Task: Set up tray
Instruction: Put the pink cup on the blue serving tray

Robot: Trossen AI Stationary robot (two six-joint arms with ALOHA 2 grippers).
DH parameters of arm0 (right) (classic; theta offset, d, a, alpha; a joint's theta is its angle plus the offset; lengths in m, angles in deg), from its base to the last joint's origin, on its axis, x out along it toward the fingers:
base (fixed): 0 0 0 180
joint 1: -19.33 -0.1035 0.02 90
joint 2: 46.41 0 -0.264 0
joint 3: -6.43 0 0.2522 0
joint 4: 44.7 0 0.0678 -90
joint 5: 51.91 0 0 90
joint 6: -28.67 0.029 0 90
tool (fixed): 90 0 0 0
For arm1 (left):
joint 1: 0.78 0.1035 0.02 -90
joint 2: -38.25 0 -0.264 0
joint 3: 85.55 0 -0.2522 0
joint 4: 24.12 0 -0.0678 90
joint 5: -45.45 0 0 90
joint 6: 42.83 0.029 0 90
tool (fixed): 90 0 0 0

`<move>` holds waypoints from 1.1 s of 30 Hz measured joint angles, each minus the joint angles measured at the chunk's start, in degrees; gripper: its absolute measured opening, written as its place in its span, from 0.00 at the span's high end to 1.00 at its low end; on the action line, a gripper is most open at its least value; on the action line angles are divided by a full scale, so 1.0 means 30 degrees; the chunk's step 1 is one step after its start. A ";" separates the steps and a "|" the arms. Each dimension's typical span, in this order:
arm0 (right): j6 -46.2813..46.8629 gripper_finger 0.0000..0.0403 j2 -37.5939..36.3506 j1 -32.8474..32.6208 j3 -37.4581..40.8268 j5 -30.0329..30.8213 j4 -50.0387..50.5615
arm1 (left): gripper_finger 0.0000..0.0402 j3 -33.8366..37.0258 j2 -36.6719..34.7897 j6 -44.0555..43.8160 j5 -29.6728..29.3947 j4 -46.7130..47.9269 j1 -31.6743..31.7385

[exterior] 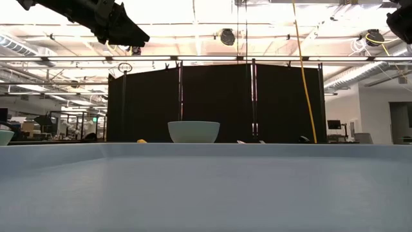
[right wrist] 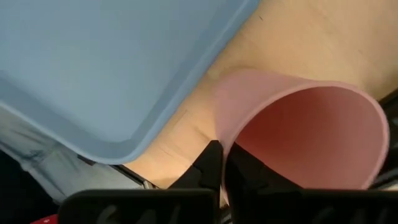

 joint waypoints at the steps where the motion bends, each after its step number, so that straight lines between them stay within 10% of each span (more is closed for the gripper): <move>1: 0.0002 1.00 -0.0195 0.0000 0.0000 0.0206 -0.0002 | 0.36 0.0000 0.0000 0.0000 0.0000 0.0000 0.0000; 17: -0.0555 1.00 -0.1161 0.0003 -0.4512 0.5320 0.5105 | 0.36 0.0000 0.0000 -0.0029 0.0000 -0.0007 0.0000; 33: -1.1277 1.00 -0.0564 0.2439 -0.4925 1.1654 -0.3015 | 0.36 0.0000 0.0000 0.0011 0.0000 -0.0284 0.0000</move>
